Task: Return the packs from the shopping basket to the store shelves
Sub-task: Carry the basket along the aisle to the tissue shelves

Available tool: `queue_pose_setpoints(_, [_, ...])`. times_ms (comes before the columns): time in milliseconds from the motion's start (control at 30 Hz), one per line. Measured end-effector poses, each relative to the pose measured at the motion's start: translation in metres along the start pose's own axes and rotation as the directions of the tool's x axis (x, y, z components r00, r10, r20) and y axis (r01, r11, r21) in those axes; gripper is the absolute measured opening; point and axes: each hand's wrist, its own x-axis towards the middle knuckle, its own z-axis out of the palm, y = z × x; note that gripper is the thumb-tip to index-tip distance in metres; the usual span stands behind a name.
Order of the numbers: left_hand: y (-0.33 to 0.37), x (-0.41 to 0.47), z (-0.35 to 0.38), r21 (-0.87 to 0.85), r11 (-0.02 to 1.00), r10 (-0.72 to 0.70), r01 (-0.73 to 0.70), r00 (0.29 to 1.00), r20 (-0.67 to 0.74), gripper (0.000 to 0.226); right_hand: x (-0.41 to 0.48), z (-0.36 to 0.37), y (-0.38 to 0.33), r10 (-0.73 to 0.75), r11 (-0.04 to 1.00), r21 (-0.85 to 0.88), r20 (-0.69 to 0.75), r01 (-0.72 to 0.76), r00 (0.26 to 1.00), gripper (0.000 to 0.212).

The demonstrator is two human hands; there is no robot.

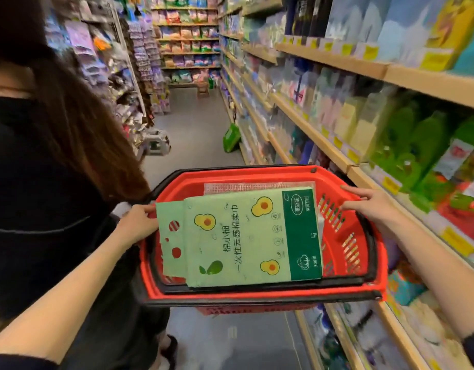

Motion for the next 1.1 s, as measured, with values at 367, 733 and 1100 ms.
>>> queue_pose_setpoints(367, [0.048,0.155,0.024,-0.024,0.994,-0.105,0.103,0.989,-0.102,0.042,0.198,0.06,-0.028,-0.023,0.999,0.039,0.146,0.017,0.989,0.055])
queue_pose_setpoints(733, [0.05,0.347,-0.005,0.07,0.979,-0.181,0.189,0.978,-0.104,0.048,0.386,0.159,-0.082,-0.037,0.999,0.042,0.239,0.027,0.97,0.058])
queue_pose_setpoints(1100, [0.054,0.559,-0.074,0.118,0.973,-0.187,0.199,0.977,-0.103,0.05,0.55,0.279,-0.145,-0.032,0.999,-0.03,0.265,0.041,0.964,0.06])
